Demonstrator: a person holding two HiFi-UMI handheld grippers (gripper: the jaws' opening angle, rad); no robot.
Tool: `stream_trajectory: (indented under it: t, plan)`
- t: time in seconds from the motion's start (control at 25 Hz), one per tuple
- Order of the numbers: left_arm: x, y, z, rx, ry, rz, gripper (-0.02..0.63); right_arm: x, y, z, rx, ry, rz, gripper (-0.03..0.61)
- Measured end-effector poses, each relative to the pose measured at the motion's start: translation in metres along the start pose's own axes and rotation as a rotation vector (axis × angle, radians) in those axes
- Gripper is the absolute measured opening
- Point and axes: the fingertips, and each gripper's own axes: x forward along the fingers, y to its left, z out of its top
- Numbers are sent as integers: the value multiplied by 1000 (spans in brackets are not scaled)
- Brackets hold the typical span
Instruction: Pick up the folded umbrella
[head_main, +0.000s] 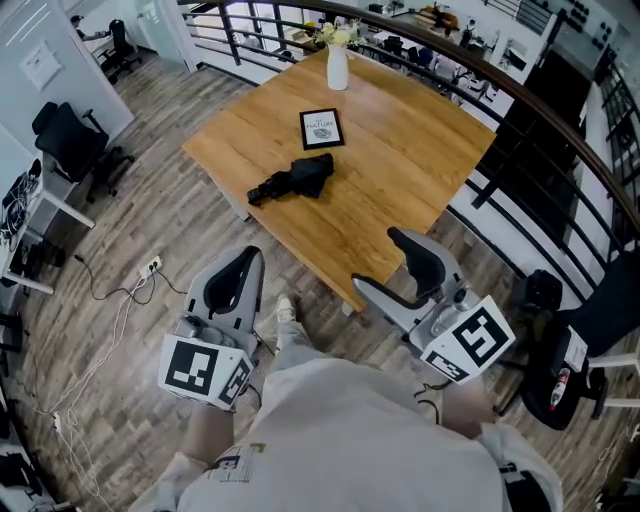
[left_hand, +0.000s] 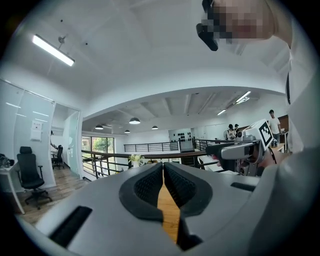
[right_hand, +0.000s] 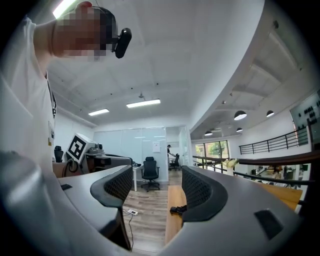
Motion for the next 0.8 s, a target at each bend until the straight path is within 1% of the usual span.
stream_trajectory:
  t: [0.08, 0.24, 0.4, 0.56, 0.72, 0.8]
  plan:
    - [13, 25, -4, -7, 7, -3, 25, 24, -11, -1, -11, 16, -18, 333]
    - [41, 80, -8, 10, 26, -20, 25, 81, -33, -3, -14, 55, -47, 333]
    - [70, 144, -16, 8, 46, -34, 25, 149, -53, -10, -12, 108, -51, 333]
    - [102, 193, -29, 19, 76, -69, 25, 204, -78, -33, 13, 180, -67, 333]
    - [131, 246, -48, 10, 127, -119, 25, 261, -104, -64, 2, 294, -90, 333]
    - [143, 276, -60, 6, 147, -144, 25, 295, -109, -80, -12, 340, -64, 333]
